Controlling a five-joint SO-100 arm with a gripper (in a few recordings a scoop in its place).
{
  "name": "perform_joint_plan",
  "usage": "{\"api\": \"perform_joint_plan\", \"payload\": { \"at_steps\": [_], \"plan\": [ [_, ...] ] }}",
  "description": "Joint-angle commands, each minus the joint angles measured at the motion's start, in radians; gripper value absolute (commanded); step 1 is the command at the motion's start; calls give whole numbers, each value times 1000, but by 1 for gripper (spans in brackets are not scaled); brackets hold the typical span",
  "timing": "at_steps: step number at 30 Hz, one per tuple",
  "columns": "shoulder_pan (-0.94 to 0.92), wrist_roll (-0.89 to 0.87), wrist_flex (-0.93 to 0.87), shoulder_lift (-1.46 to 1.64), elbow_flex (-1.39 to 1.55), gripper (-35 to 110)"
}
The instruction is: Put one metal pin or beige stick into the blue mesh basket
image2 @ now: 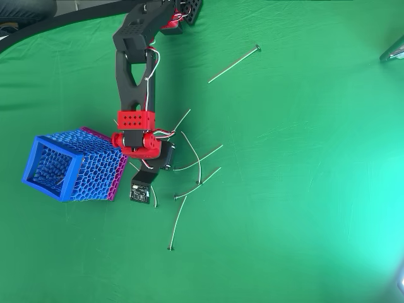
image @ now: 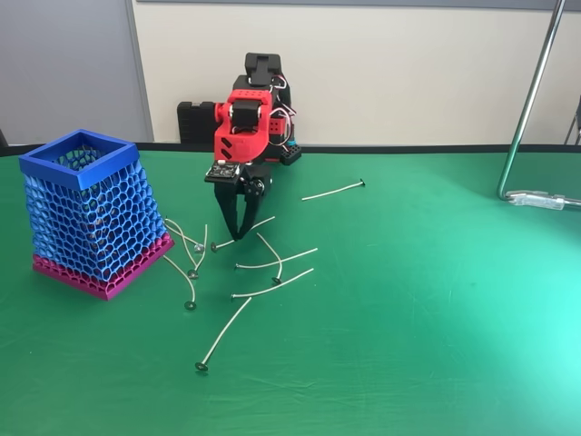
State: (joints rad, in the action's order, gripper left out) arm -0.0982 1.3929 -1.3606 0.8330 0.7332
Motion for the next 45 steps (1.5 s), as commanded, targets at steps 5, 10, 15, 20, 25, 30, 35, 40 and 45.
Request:
{"api": "perform_joint_plan", "payload": {
  "at_steps": [5, 10, 15, 20, 25, 30, 35, 40, 45],
  "plan": [
    [-6, 17, 8, -26, -107, 3],
    [-15, 8, 8, -61, -170, 11],
    [-18, 6, 8, -91, -204, 14],
    [-21, 3, 8, -110, -213, 15],
    [-23, 2, 8, -126, -218, 15],
    [-23, -6, 8, -152, -238, 15],
    [-17, -2, 8, -175, -253, 15],
    [-6, 2, 8, -190, -259, 15],
    [-3, 2, 8, -209, -265, 15]
  ]
}}
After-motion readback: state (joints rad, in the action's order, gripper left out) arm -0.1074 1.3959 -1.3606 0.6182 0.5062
